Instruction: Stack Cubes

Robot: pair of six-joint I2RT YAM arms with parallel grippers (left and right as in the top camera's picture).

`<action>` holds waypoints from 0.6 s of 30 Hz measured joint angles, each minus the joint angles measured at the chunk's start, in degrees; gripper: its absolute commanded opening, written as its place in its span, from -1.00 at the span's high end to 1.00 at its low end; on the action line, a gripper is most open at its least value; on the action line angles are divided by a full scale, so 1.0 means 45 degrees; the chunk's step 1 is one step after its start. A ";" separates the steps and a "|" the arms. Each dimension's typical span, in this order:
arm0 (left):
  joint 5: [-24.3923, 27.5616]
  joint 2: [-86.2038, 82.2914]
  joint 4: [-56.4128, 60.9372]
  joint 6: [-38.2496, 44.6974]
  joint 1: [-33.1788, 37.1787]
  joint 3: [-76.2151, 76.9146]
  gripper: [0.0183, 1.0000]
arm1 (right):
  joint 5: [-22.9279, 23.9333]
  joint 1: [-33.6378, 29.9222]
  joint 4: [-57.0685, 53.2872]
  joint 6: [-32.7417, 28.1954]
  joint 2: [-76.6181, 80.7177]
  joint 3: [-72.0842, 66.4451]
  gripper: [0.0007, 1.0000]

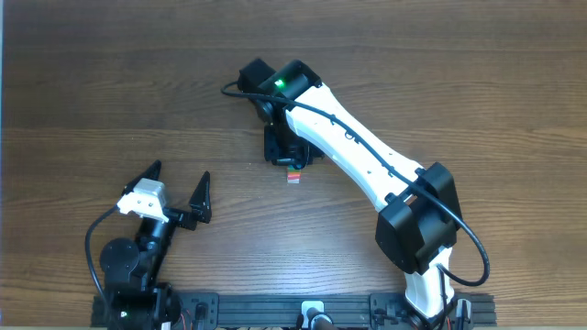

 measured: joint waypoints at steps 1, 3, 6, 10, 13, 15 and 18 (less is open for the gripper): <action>0.0000 0.0000 0.0000 0.0000 0.0000 0.0000 -0.99 | 0.0000 0.0000 0.0063 -0.0010 0.0000 0.0000 0.98; 0.0000 0.0000 0.0000 0.0000 0.0000 0.0000 -1.00 | -0.0005 0.0000 0.0073 -0.0005 0.0000 0.0000 0.98; 0.0000 0.0000 0.0000 0.0000 0.0000 0.0000 -1.00 | -0.0005 -0.0010 0.0073 -0.0010 0.0000 -0.0010 0.98; 0.0000 0.0000 0.0000 0.0000 0.0000 0.0000 -1.00 | 0.0000 -0.0010 0.0073 0.0000 0.0000 -0.0010 0.98; 0.0000 0.0000 0.0000 0.0000 0.0000 0.0000 -1.00 | 0.0000 -0.0010 0.0083 -0.0005 0.0000 -0.0044 0.98; 0.0000 0.0000 0.0000 0.0000 0.0000 0.0000 -1.00 | -0.0005 -0.0010 0.0092 -0.0010 0.0000 -0.0126 0.98; 0.0000 0.0000 0.0000 0.0000 0.0000 0.0000 -1.00 | -0.0005 -0.0010 0.0175 -0.0010 0.0000 -0.0180 0.98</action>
